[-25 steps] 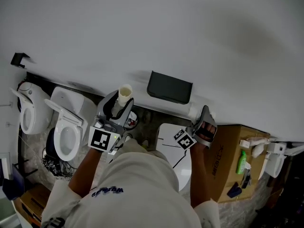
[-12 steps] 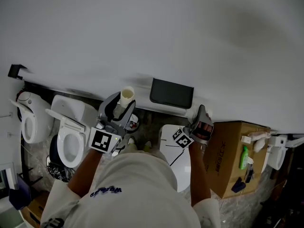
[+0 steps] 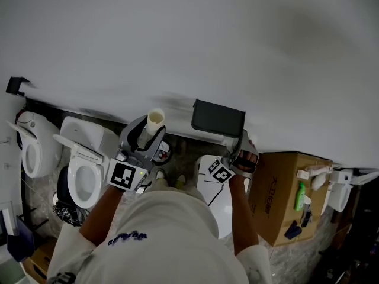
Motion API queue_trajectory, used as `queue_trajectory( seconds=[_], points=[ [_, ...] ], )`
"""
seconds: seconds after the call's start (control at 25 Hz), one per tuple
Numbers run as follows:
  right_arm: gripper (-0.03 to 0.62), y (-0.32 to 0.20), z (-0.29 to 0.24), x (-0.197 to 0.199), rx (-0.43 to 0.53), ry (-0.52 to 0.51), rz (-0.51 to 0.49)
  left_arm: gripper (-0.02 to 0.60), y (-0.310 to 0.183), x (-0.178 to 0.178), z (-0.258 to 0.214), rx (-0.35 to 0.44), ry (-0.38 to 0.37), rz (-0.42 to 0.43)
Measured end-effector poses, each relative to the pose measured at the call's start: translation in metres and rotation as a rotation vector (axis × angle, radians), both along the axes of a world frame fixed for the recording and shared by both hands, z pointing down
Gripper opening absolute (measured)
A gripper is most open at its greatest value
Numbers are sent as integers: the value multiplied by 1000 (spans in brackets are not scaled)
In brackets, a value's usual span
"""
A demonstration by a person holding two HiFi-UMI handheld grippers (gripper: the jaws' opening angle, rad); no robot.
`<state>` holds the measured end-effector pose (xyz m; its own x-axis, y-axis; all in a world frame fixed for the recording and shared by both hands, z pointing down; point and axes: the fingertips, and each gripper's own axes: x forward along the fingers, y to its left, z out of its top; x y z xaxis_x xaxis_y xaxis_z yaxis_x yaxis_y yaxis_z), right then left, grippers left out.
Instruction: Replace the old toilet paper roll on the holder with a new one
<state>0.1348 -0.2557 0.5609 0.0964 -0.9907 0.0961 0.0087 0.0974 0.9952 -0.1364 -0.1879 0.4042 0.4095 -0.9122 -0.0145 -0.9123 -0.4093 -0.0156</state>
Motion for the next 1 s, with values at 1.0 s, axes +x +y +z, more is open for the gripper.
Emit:
queue_trajectory(
  seconds=[1.0],
  points=[
    [308,5,20,-39,-71,13,-45,193,-1,4,8,-9,19,48]
  ],
)
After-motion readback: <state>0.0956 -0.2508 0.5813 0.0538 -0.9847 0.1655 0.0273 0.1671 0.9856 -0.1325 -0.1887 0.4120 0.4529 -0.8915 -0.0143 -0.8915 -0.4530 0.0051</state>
